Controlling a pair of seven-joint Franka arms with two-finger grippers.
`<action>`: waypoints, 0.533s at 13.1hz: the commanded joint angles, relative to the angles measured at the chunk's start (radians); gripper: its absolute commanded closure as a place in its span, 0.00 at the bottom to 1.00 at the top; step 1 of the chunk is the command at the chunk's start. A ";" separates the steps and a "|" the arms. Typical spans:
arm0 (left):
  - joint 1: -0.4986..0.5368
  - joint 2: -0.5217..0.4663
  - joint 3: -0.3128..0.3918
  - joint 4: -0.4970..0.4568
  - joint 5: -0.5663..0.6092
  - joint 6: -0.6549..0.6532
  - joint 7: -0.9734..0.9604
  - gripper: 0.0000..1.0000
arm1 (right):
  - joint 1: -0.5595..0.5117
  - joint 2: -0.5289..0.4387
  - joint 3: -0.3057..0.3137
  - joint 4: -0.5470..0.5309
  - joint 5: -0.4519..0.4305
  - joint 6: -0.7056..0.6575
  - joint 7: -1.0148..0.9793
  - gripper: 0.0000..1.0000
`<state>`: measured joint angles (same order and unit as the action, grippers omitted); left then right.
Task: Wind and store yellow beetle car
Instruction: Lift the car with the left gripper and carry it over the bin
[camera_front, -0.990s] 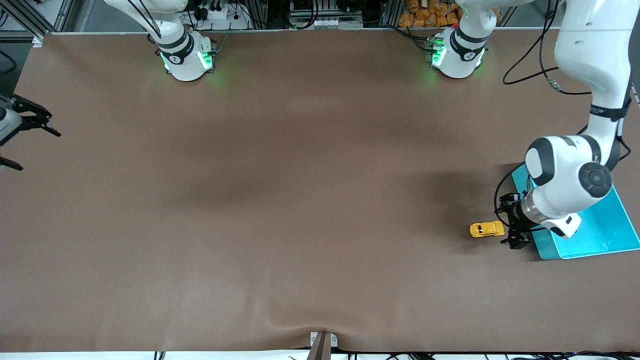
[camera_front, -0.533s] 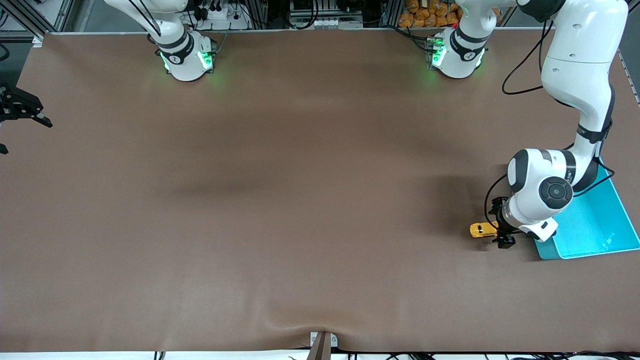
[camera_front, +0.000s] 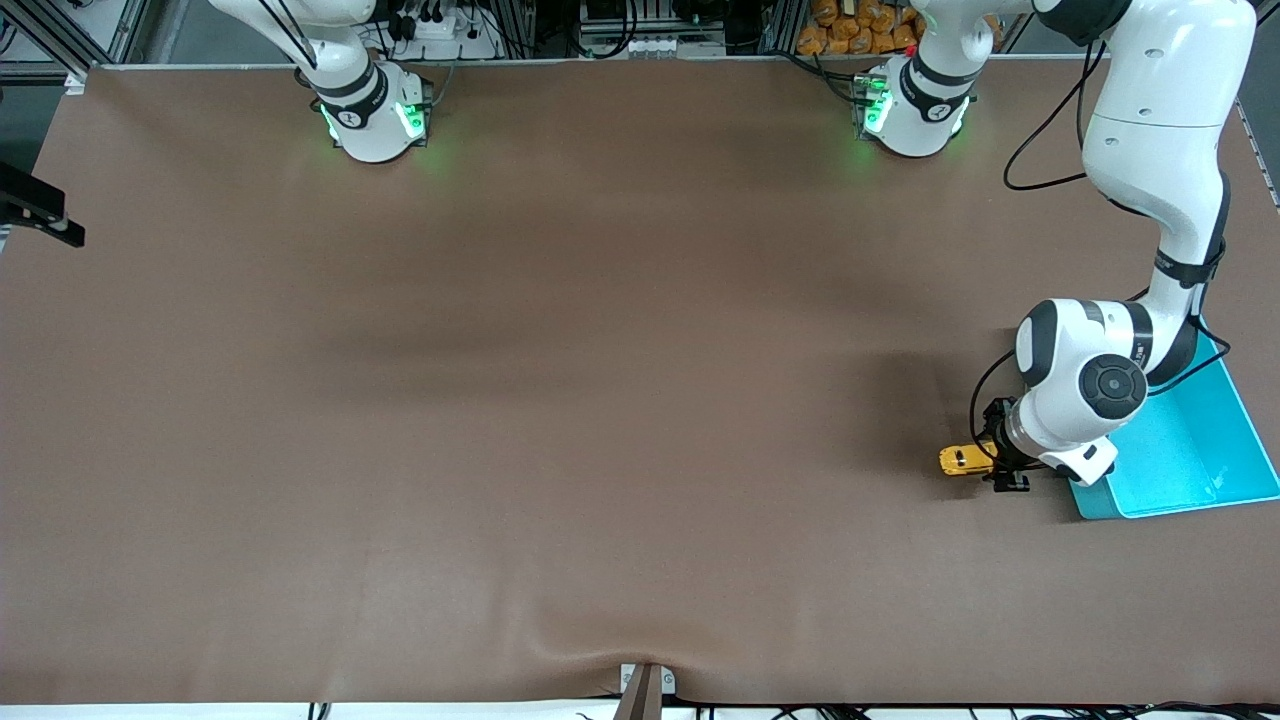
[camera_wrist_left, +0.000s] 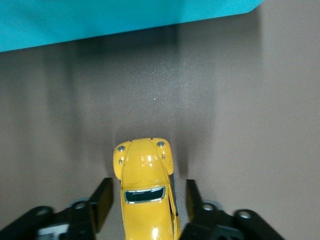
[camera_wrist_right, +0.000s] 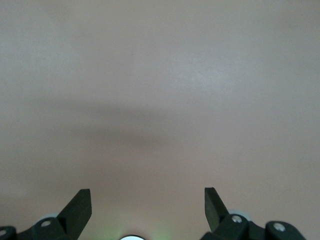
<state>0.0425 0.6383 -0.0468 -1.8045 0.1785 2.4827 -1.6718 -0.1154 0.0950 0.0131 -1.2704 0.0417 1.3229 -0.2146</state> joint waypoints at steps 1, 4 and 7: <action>0.000 -0.020 -0.002 0.004 0.032 0.004 -0.026 1.00 | -0.010 -0.034 0.007 -0.030 0.021 -0.001 0.104 0.00; -0.001 -0.093 -0.004 0.004 0.033 -0.051 0.064 1.00 | -0.010 -0.160 0.005 -0.250 0.021 0.129 0.109 0.00; 0.031 -0.182 -0.005 0.010 0.024 -0.157 0.306 1.00 | -0.009 -0.193 0.010 -0.328 0.018 0.177 0.153 0.00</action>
<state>0.0462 0.5370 -0.0489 -1.7788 0.1855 2.3914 -1.4872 -0.1153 -0.0334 0.0143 -1.5097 0.0417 1.4668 -0.0974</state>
